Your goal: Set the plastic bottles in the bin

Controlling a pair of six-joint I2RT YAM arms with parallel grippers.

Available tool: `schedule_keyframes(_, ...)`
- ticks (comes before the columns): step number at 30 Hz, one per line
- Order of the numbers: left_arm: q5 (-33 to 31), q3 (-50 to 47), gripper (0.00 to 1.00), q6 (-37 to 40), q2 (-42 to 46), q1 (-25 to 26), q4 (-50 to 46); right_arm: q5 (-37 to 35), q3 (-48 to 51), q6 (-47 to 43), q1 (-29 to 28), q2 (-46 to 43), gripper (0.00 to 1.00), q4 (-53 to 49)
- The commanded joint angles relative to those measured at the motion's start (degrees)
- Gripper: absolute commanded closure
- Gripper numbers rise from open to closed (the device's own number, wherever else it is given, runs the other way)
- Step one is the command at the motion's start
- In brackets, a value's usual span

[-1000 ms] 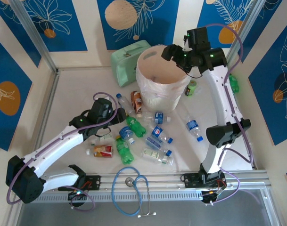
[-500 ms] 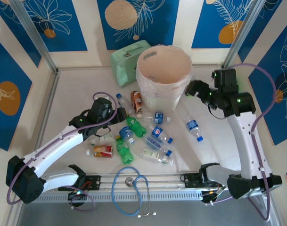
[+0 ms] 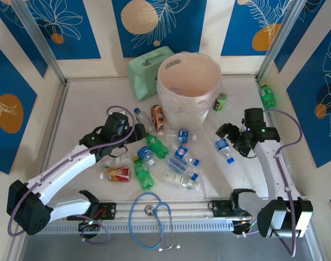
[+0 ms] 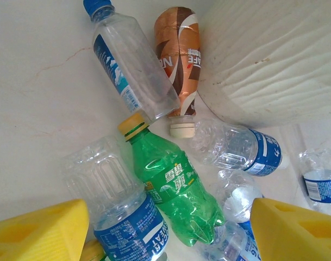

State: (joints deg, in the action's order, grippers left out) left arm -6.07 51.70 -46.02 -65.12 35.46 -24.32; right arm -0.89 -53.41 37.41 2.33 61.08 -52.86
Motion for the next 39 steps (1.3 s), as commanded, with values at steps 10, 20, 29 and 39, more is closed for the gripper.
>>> schedule_keyframes(10, 0.62, 1.38, 0.24, 0.05, -0.43, -0.66, 1.33, -0.87, 1.77, -2.75, 1.05, 10.14, 0.05, 5.00)
schedule_keyframes(20, 1.06, 0.95, 0.25, -0.65, -0.80, -0.70, 1.84, -5.57, -1.84, -3.68, 0.29, 22.88, 0.11, 7.46)
schedule_keyframes(29, 1.42, 0.41, 0.26, -1.09, -1.31, -0.66, 2.59, -10.62, -5.16, -4.55, -5.18, 31.82, 0.08, 6.90)
schedule_keyframes(39, 1.23, -0.02, 0.26, -1.00, -0.71, -0.66, 2.25, -10.97, -5.13, -3.57, -5.74, 36.77, 0.27, 8.33)
